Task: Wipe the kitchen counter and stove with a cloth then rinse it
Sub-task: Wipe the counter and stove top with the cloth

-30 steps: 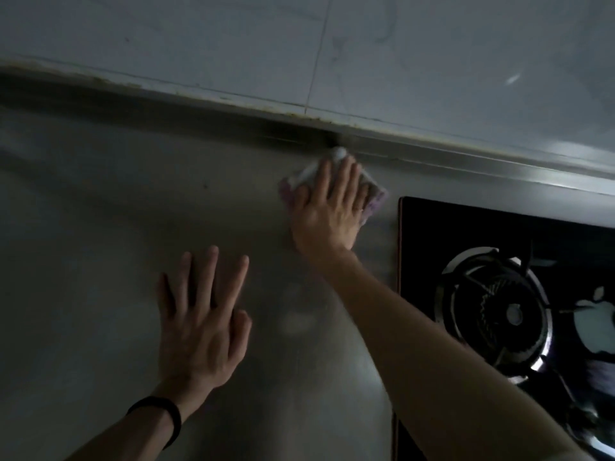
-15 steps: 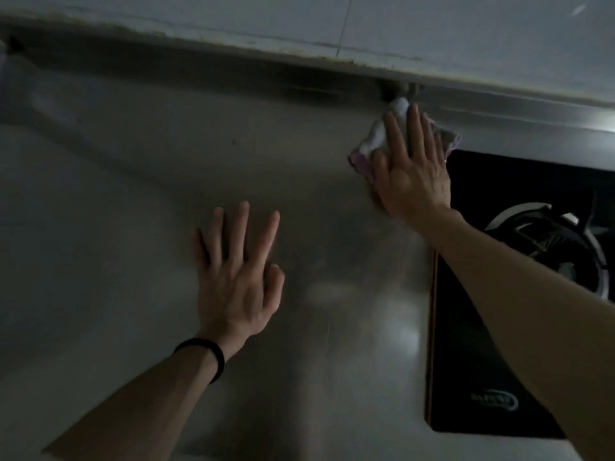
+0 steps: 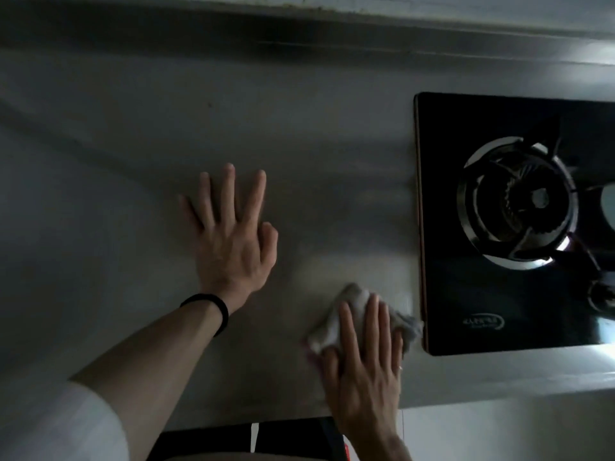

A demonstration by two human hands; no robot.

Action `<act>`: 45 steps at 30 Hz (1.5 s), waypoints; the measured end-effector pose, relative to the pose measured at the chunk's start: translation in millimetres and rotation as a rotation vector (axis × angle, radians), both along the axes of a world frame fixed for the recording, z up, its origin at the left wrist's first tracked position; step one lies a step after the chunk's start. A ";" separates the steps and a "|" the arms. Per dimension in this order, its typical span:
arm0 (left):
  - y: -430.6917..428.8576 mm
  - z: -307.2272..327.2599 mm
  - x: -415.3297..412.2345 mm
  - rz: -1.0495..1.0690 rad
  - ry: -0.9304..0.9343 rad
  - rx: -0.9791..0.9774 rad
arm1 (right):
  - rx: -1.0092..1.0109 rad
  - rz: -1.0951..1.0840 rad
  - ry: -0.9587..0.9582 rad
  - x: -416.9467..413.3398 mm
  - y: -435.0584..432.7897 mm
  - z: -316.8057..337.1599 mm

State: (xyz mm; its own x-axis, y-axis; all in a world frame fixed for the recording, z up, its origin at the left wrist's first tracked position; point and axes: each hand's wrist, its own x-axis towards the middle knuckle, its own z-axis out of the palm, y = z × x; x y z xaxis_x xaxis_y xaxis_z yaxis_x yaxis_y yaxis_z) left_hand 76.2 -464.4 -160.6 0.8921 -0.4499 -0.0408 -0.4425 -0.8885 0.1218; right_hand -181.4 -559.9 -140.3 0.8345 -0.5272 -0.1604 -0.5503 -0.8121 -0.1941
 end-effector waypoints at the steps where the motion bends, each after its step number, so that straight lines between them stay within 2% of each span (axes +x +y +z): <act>1: -0.9 0.1 0.9 0.001 -0.004 -0.006 | 0.007 0.003 0.008 -19.5 -3.3 2.0; 5: -0.7 -0.6 -1.7 -0.003 -0.019 -0.031 | 0.012 0.048 0.015 -36.4 -27.6 4.5; 9: -1.5 -1.2 -0.8 -0.004 -0.009 -0.042 | -0.028 -0.257 0.012 3.4 0.7 -0.2; 10: -1.4 -1.1 -0.7 -0.004 -0.003 -0.047 | -0.022 -0.269 0.010 14.3 18.4 -1.0; 14: 1.3 -1.3 -1.7 -0.021 -0.009 -0.032 | 0.142 0.122 -0.073 39.4 133.3 -0.4; 17: 2.3 -0.8 -1.3 -0.033 -0.009 -0.021 | 0.182 0.154 -0.155 52.0 183.7 2.3; 21: 4.0 -2.6 -0.5 -0.046 0.008 -0.038 | 0.191 0.157 -0.182 32.9 145.2 3.0; 26: 4.5 -3.6 -0.9 -0.055 0.010 -0.063 | 0.029 -0.189 0.017 -46.7 26.9 2.6; 28: 4.8 -3.6 -1.9 -0.053 0.018 -0.076 | 0.026 -0.192 0.047 -73.5 -8.4 8.2; 31: 3.5 -2.9 -1.4 -0.044 0.029 -0.075 | 0.010 -0.146 0.029 -78.4 -10.2 6.2; 35: 1.5 1.3 -2.7 -0.048 0.049 -0.073 | 0.004 -0.401 0.018 -33.2 42.8 2.7; 41: 4.5 1.6 -1.7 -0.054 0.048 -0.084 | 0.184 0.039 -0.179 23.9 161.5 1.7; 45: 3.8 -0.1 -0.8 -0.057 0.045 -0.093 | 0.203 0.139 -0.221 30.5 145.7 10.5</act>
